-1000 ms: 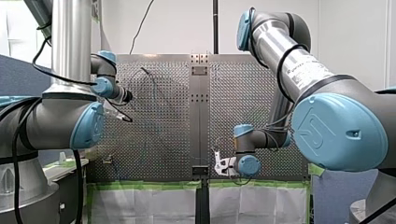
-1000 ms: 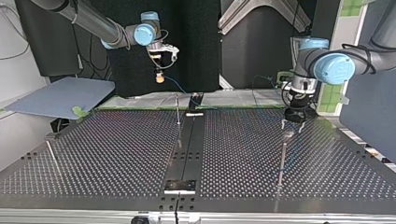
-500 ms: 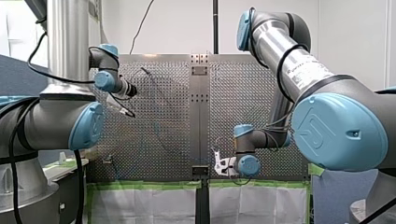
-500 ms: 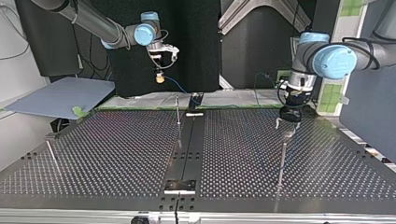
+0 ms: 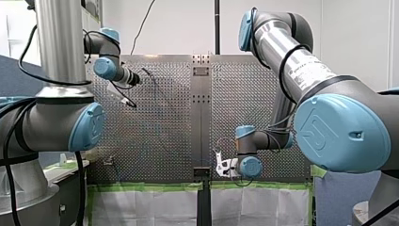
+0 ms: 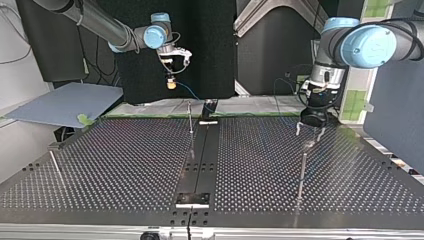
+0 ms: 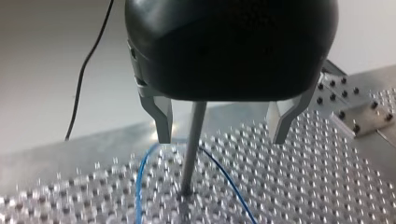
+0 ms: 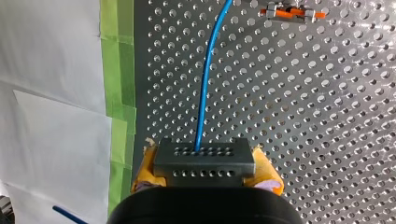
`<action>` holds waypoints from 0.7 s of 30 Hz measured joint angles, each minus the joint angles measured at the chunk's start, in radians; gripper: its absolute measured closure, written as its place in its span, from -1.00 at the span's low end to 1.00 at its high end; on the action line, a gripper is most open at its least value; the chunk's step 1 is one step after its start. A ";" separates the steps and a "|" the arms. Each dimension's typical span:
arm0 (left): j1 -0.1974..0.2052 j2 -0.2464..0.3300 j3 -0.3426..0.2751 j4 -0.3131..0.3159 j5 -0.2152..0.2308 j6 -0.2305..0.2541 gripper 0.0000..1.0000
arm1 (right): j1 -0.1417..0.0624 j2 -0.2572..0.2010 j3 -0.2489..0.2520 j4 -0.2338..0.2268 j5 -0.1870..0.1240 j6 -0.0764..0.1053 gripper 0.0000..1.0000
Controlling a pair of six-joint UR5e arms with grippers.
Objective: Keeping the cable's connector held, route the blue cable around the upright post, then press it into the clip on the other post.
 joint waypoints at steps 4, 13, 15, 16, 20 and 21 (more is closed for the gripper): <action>-0.002 0.035 0.000 -0.022 -0.012 0.017 -0.98 | 0.000 0.000 0.000 0.000 0.000 -0.001 1.00; 0.001 0.074 0.000 -0.099 -0.052 0.094 -0.98 | 0.001 0.000 0.000 -0.001 0.000 0.000 1.00; 0.004 0.080 0.006 -0.118 -0.064 0.113 -0.98 | 0.001 0.000 0.000 -0.001 0.000 0.000 1.00; 0.005 0.083 0.011 -0.126 -0.071 0.121 -0.98 | 0.001 0.000 0.000 -0.002 -0.001 0.001 1.00; 0.010 0.088 0.046 -0.167 -0.109 0.162 -0.98 | 0.001 0.000 0.000 -0.002 -0.001 0.002 1.00; 0.010 0.090 0.058 -0.180 -0.122 0.175 -0.98 | 0.001 0.000 0.000 -0.002 -0.001 0.003 1.00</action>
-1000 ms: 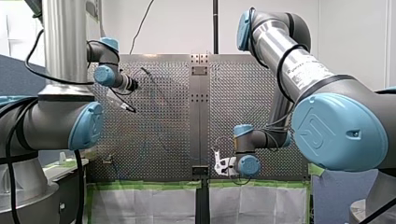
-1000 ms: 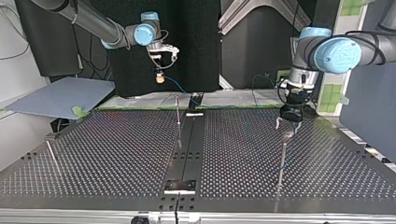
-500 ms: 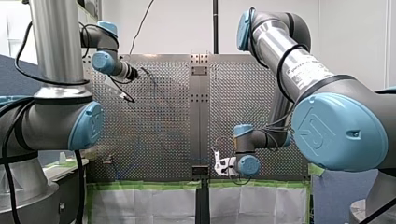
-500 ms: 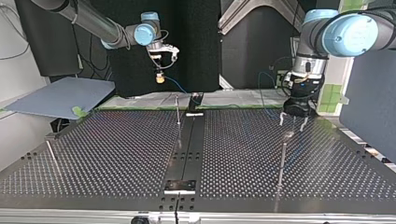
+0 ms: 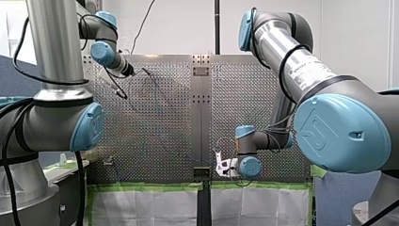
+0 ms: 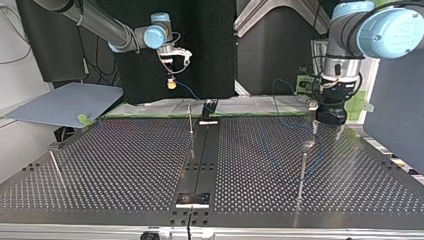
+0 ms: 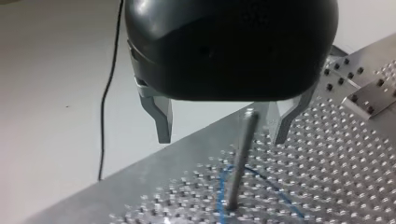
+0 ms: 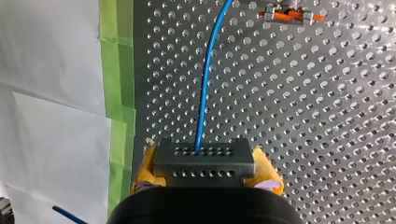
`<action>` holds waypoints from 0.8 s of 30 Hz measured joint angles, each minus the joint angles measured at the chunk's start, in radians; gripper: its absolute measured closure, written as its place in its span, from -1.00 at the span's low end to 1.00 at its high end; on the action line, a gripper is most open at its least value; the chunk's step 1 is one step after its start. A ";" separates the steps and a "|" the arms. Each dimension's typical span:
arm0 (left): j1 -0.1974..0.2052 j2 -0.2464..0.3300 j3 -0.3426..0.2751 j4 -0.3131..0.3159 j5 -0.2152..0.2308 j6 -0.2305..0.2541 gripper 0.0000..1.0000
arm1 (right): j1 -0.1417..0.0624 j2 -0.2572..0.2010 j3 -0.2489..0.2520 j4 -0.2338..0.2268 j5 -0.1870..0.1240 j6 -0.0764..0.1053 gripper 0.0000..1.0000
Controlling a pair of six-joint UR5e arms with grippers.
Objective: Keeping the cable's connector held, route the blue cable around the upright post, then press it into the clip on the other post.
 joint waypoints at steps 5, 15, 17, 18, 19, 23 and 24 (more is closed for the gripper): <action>-0.002 0.008 0.053 -0.054 -0.054 0.054 -0.98 | -0.005 0.001 0.000 0.001 0.000 0.005 1.00; -0.018 0.013 0.156 -0.157 -0.156 0.157 -0.98 | -0.006 0.000 0.000 0.004 -0.001 0.007 1.00; -0.021 0.015 0.177 -0.177 -0.177 0.177 -0.98 | -0.006 0.000 0.000 0.005 -0.001 0.008 1.00; -0.022 0.016 0.186 -0.186 -0.186 0.186 -0.98 | -0.006 0.000 0.000 0.006 -0.002 0.008 1.00; -0.023 0.017 0.194 -0.195 -0.195 0.195 -0.98 | -0.006 0.000 0.000 0.008 -0.002 0.008 1.00; -0.035 0.019 0.231 -0.231 -0.231 0.232 -0.98 | -0.006 0.001 0.000 0.012 -0.002 0.008 1.00; -0.038 0.017 0.239 -0.239 -0.239 0.240 -0.98 | -0.006 0.001 0.000 0.013 -0.002 0.008 1.00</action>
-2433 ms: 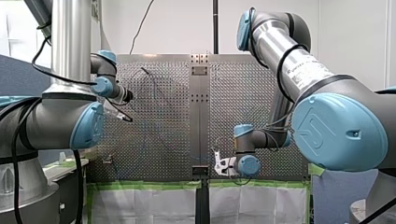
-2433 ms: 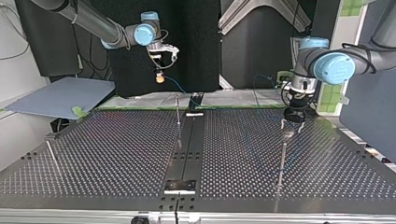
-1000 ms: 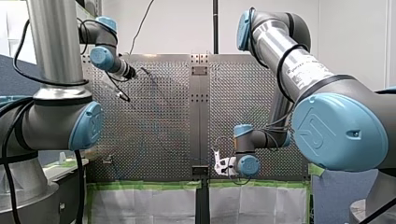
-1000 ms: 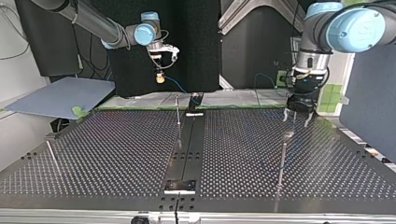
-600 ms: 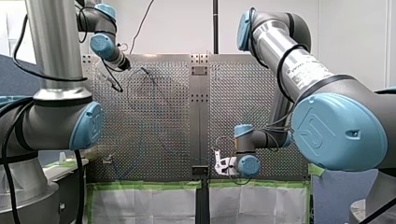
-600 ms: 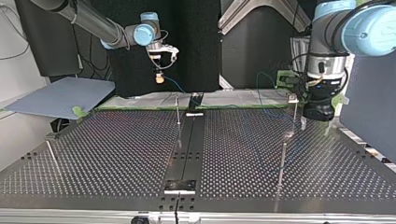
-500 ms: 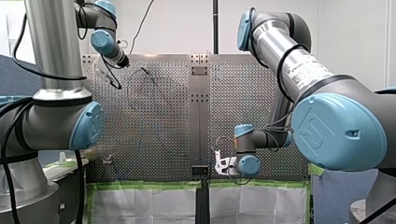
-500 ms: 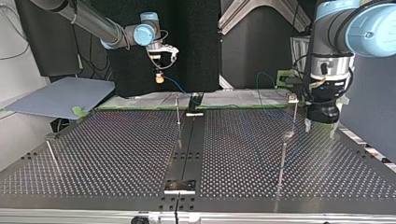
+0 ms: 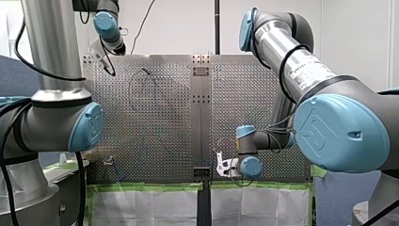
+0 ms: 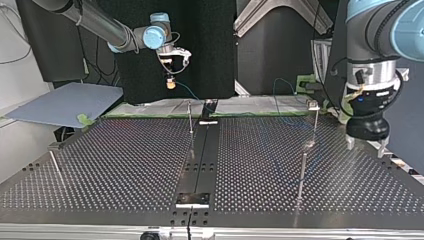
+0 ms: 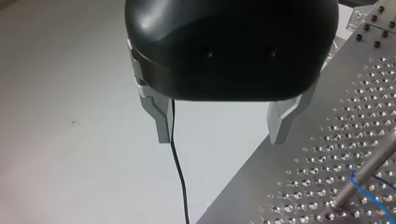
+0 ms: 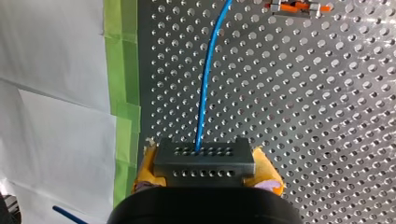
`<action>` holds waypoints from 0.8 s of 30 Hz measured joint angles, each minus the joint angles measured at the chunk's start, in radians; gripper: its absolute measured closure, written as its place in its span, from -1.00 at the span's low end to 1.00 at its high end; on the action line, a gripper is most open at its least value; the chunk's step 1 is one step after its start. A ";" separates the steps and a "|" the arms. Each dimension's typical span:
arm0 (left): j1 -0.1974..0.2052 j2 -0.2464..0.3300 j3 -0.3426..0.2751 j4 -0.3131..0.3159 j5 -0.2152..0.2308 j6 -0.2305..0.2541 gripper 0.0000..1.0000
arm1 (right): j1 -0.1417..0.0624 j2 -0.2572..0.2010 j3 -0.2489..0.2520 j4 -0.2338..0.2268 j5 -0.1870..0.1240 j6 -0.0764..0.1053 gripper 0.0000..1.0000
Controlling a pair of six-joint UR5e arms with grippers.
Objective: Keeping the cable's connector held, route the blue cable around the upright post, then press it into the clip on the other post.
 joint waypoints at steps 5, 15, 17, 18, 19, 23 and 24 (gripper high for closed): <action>-0.027 -0.024 0.045 -0.045 -0.045 0.045 -0.98 | 0.000 0.000 0.000 0.007 0.000 -0.002 1.00; -0.118 -0.114 0.139 -0.139 -0.139 0.139 -0.98 | 0.000 0.000 -0.001 0.010 0.000 -0.009 1.00; -0.135 -0.131 0.156 -0.156 -0.156 0.156 -0.98 | 0.000 0.000 -0.001 0.010 0.000 -0.011 1.00; -0.146 -0.141 0.166 -0.167 -0.162 0.166 -0.98 | 0.000 0.000 -0.001 0.010 0.000 -0.012 1.00; -0.155 -0.150 0.172 -0.175 -0.163 0.175 -0.98 | 0.000 0.000 -0.001 0.009 0.000 -0.013 1.00; -0.192 -0.181 0.185 -0.212 -0.143 0.212 -0.98 | 0.000 0.000 -0.001 0.008 0.000 -0.014 1.00; -0.203 -0.185 0.186 -0.224 -0.133 0.224 -0.98 | 0.000 0.000 -0.001 0.007 0.000 -0.013 1.00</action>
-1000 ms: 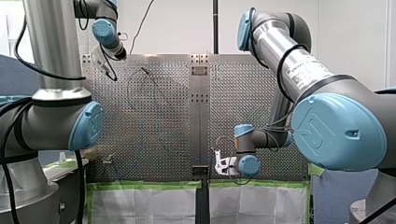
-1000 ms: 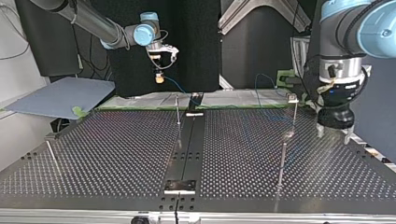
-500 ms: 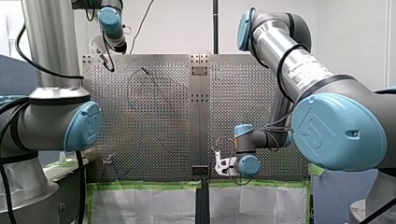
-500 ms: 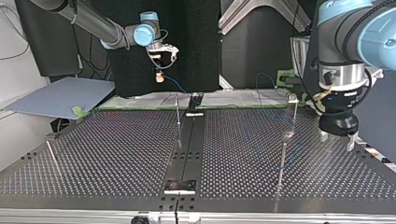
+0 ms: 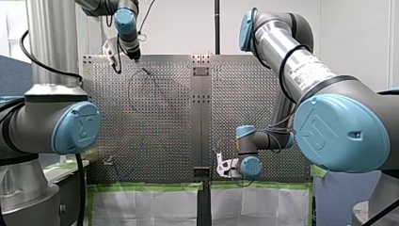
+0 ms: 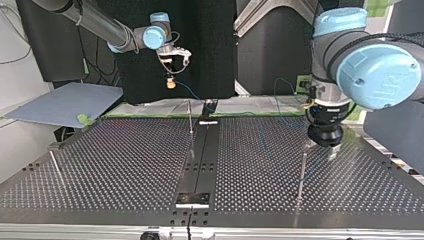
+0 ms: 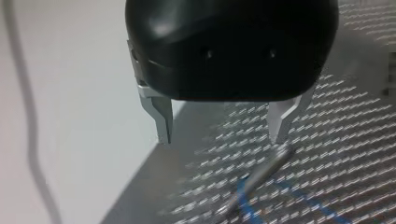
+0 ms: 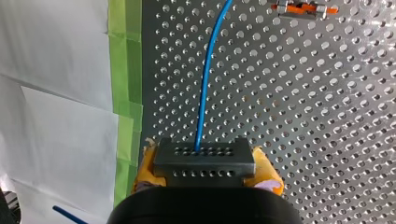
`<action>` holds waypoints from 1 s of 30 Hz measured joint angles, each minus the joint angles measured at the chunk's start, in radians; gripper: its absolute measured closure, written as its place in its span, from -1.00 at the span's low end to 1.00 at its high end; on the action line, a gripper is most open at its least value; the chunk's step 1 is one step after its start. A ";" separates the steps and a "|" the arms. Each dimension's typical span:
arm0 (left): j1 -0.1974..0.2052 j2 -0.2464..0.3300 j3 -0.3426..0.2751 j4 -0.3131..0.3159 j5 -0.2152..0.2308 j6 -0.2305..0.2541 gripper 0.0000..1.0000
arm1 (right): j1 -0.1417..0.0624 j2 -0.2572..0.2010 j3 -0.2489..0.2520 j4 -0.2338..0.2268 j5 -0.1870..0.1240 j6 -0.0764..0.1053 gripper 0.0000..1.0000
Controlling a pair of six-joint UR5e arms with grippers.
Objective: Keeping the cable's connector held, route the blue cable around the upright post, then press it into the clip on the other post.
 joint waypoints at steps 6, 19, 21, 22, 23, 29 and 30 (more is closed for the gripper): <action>-0.046 -0.006 0.001 -0.034 0.058 0.060 -0.98 | 0.000 0.000 0.000 -0.001 0.000 0.000 1.00; -0.007 -0.007 0.039 -0.032 0.151 0.188 -0.98 | 0.001 0.000 0.000 -0.005 0.001 0.000 1.00; 0.012 -0.007 0.042 -0.031 0.163 0.209 -0.98 | 0.001 0.000 0.001 -0.005 0.000 -0.001 1.00; 0.021 -0.007 0.042 -0.031 0.169 0.217 -0.98 | 0.001 0.000 0.001 -0.004 0.000 -0.001 1.00; 0.029 -0.007 0.042 -0.030 0.177 0.227 -0.98 | 0.001 0.000 0.001 -0.004 0.000 -0.001 1.00; 0.086 -0.007 0.042 -0.026 0.199 0.285 -0.98 | 0.004 0.000 0.001 -0.006 0.000 -0.002 1.00; 0.093 -0.007 0.042 -0.026 0.195 0.296 -0.98 | 0.004 0.000 0.001 -0.007 0.000 -0.002 1.00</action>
